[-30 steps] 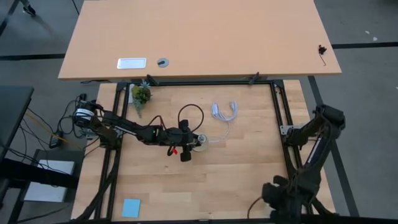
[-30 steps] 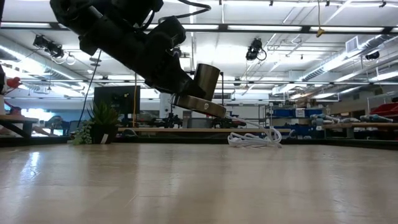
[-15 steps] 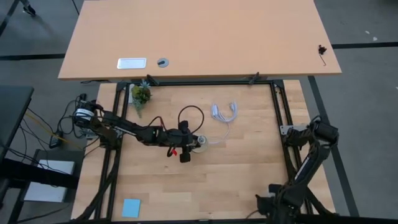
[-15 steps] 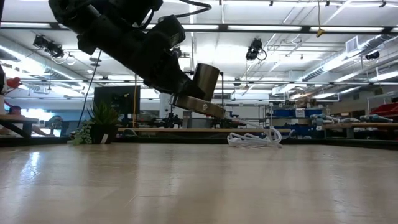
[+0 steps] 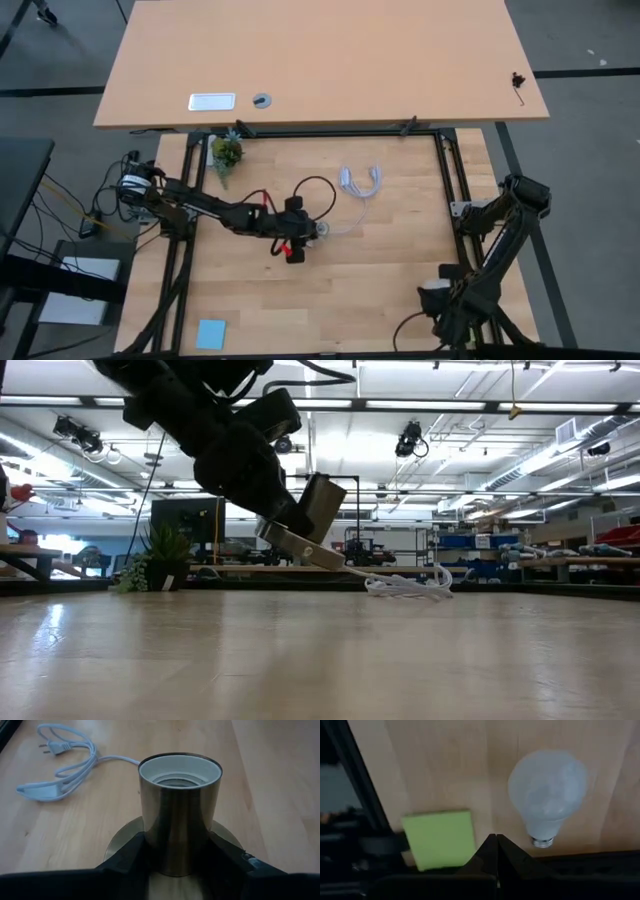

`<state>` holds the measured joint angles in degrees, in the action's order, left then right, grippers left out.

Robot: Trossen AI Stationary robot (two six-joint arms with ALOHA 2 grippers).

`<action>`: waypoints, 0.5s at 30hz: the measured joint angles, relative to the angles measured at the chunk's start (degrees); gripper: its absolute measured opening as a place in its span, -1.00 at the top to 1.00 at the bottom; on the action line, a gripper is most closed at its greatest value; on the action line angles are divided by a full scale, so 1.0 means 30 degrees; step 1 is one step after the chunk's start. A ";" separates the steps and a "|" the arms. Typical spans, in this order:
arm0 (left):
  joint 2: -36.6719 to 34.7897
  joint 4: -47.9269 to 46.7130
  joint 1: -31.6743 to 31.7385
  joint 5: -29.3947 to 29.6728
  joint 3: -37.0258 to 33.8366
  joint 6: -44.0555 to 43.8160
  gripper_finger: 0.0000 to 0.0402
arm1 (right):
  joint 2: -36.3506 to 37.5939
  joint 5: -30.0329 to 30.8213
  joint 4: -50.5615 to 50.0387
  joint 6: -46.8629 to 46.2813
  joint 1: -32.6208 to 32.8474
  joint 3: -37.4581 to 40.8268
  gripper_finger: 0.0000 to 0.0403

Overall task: Screw lightbulb
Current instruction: Insert the lightbulb into the lamp socket

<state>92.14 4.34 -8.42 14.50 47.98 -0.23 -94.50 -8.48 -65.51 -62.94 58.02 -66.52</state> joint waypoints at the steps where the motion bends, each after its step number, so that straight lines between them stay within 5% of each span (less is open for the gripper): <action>1: 0.0000 -0.0073 -0.0017 -0.0007 0.0010 0.0000 0.20 | 0.0000 -0.0026 0.0086 0.0080 -0.0031 0.0331 0.96; 9: 0.0000 -0.0170 -0.0112 0.0219 0.0010 -0.0007 0.20 | -0.0015 -0.0030 0.1560 0.0296 -0.1421 0.3294 0.96; 15: 0.0000 -0.0491 -0.0112 0.0219 0.0010 -0.0007 0.20 | 0.0465 0.3807 0.1752 0.0661 -0.3364 0.3255 0.96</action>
<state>92.14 2.87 -8.75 15.16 48.01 -0.25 -93.10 2.94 -60.26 -60.96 47.93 -56.76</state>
